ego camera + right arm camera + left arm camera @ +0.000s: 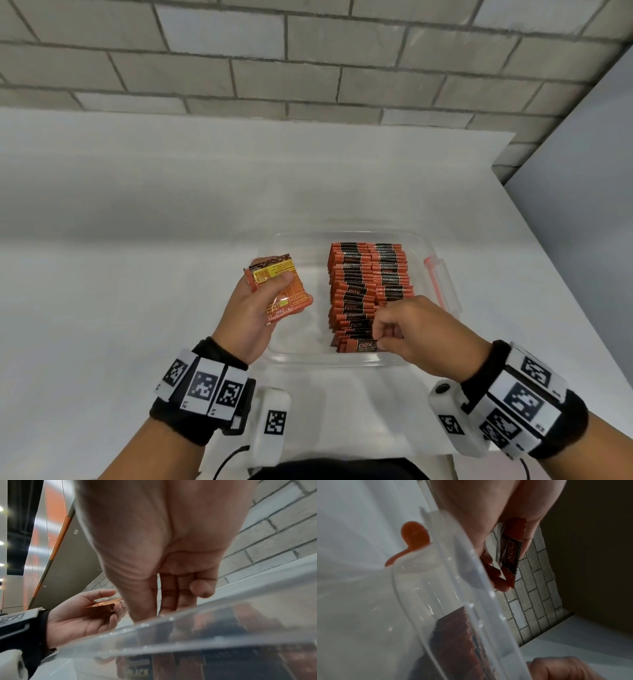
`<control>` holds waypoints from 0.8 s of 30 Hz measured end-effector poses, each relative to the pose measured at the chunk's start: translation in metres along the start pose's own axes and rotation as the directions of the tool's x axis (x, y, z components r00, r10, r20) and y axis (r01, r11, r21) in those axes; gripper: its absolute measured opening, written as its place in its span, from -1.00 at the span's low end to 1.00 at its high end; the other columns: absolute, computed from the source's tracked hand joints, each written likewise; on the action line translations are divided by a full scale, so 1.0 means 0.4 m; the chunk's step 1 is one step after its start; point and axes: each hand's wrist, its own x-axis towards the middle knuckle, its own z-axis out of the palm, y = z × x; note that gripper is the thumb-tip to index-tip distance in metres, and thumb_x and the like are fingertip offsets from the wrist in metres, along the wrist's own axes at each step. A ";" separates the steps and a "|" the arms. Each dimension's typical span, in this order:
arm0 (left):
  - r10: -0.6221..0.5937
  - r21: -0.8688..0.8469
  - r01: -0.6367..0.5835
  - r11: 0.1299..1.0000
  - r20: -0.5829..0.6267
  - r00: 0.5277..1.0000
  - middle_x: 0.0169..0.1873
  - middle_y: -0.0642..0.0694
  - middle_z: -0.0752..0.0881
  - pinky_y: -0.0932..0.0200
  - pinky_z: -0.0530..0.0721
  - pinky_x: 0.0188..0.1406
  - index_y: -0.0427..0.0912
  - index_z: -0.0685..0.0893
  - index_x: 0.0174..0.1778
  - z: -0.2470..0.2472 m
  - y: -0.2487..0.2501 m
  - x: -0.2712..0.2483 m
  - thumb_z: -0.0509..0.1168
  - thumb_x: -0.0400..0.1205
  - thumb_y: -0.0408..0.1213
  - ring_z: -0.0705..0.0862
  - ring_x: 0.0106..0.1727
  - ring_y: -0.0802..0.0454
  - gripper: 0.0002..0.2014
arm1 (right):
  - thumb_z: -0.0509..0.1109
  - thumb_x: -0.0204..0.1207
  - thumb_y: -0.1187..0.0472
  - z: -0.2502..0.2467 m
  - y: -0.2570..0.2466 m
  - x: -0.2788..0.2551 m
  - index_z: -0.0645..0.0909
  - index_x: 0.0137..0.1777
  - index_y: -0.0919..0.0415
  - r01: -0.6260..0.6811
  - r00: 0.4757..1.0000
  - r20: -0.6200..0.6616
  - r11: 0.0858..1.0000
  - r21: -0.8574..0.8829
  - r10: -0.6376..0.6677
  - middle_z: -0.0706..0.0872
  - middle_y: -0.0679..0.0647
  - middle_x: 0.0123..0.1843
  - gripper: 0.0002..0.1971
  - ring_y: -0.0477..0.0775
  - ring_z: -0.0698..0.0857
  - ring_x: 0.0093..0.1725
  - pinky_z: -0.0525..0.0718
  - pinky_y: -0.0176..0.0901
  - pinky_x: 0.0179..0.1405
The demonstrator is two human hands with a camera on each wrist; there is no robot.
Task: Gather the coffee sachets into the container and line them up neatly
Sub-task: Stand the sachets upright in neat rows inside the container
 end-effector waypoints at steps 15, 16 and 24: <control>0.039 0.023 -0.039 0.999 0.021 0.999 -0.13 -0.14 0.68 0.10 0.78 -0.14 -0.17 0.60 0.12 -0.005 -0.008 0.001 0.36 0.34 -0.31 0.70 -0.02 -0.11 -0.60 | 0.50 0.43 0.28 -0.008 -0.014 0.047 0.74 -0.22 0.09 0.014 0.992 0.124 0.989 -0.149 0.004 0.77 -0.13 -0.18 -0.93 -0.18 0.66 -0.19 0.70 -0.15 -0.04; 0.041 0.026 -0.042 0.999 0.021 0.999 -0.13 -0.13 0.68 0.08 0.77 -0.12 -0.17 0.60 0.13 -0.005 -0.008 0.001 0.36 0.34 -0.30 0.70 -0.01 -0.11 -0.60 | 0.50 0.43 0.28 -0.007 -0.013 0.049 0.74 -0.22 0.09 0.021 0.992 0.127 0.989 -0.146 -0.003 0.76 -0.13 -0.19 -0.92 -0.18 0.66 -0.20 0.70 -0.16 -0.04; 0.053 0.069 -0.052 0.996 -0.001 0.999 -0.14 -0.15 0.68 0.05 0.76 -0.14 -0.16 0.60 0.05 -0.004 -0.009 0.000 0.30 0.54 -0.50 0.70 -0.02 -0.18 -0.78 | 0.48 0.45 0.29 -0.008 -0.002 0.052 0.76 -0.16 0.11 0.042 0.986 0.165 0.993 -0.107 -0.024 0.66 -0.22 -0.28 -0.93 -0.31 0.57 -0.32 0.59 -0.45 -0.18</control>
